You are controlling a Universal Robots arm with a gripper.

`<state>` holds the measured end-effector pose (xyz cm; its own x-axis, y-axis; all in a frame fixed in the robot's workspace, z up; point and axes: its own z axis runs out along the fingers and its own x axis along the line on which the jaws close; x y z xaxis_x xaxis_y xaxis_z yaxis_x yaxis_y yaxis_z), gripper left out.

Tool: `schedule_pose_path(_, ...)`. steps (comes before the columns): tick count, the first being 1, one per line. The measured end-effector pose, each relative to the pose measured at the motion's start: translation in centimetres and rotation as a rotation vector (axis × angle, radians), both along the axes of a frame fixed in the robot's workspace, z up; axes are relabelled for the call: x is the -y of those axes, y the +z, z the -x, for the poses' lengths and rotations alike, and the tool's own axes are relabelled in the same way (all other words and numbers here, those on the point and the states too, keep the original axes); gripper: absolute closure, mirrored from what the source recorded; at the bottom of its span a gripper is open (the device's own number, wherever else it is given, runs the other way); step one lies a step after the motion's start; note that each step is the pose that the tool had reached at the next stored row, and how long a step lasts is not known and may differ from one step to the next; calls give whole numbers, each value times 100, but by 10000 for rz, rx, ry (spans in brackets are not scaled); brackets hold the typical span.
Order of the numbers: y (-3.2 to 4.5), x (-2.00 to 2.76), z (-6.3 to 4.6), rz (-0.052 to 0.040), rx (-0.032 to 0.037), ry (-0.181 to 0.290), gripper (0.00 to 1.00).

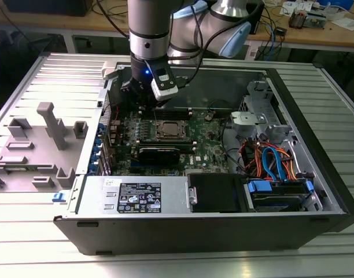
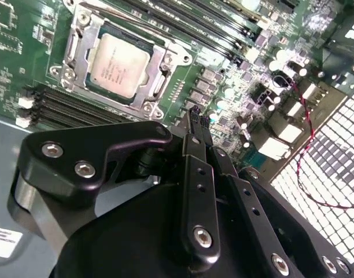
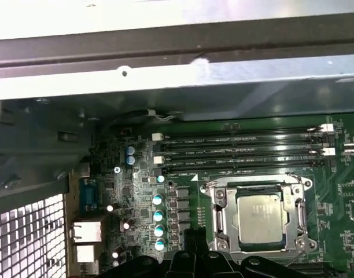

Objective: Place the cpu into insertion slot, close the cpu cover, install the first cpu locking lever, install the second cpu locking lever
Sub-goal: 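Install the first cpu locking lever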

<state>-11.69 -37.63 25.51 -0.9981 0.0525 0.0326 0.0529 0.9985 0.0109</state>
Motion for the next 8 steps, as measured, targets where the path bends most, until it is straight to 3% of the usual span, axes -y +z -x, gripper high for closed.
schedule_pose_path(2, 0, -26, 53, 0, 0, 12, 89)
schedule_pose_path(8, 0, -30, 55, 1, 0, 13, 89)
